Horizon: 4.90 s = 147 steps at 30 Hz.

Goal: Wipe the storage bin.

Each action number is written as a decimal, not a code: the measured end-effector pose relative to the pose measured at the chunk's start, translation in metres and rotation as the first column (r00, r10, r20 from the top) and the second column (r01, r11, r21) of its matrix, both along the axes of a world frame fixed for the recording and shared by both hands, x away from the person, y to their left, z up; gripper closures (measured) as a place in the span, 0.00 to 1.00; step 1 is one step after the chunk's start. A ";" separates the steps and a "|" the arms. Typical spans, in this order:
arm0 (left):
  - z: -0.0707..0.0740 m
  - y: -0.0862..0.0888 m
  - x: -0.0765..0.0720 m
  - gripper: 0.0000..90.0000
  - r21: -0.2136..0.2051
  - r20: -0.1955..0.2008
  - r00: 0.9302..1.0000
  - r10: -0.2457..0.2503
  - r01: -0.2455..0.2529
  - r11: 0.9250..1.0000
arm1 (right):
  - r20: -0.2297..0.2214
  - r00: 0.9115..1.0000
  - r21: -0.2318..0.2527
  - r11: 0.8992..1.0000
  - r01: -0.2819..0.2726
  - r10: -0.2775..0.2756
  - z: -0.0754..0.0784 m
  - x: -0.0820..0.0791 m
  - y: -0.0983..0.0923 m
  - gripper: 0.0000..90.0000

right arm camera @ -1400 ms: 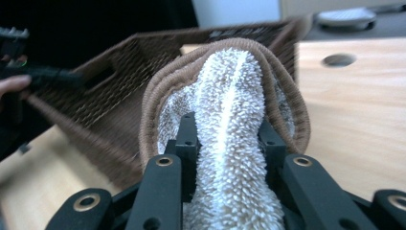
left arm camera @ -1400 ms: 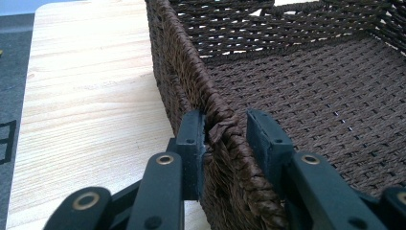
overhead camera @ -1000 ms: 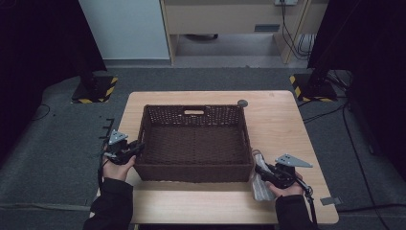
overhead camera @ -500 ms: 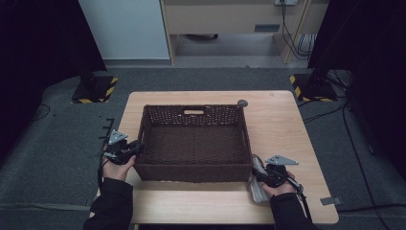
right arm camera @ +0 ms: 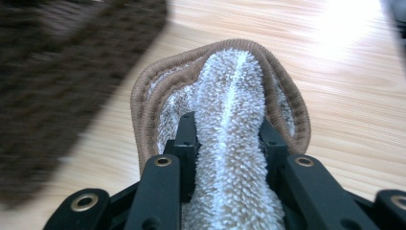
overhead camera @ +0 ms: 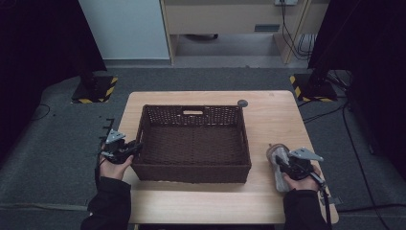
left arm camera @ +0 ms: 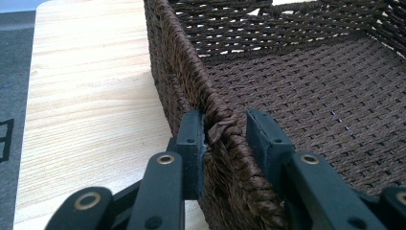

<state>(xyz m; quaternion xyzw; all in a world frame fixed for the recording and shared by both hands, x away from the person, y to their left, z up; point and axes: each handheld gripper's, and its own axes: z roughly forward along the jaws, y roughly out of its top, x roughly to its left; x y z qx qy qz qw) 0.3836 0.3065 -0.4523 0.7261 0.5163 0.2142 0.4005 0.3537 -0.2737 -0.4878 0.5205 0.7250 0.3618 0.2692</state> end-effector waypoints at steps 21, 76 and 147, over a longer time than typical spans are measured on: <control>0.000 0.008 -0.003 0.74 -0.009 -0.003 1.000 -0.002 0.002 1.000 | -0.061 0.995 -0.038 0.997 0.072 -0.074 -0.024 0.008 -0.039 0.61; 0.007 0.012 -0.027 0.77 -0.026 0.054 0.998 -0.011 0.012 1.000 | 0.175 0.956 0.189 0.945 -0.267 0.235 0.061 0.063 0.088 0.55; 0.013 0.029 0.036 0.58 -0.069 0.074 0.990 0.118 -0.113 0.991 | 0.105 0.971 0.194 0.954 -0.230 0.213 0.030 0.111 0.080 0.70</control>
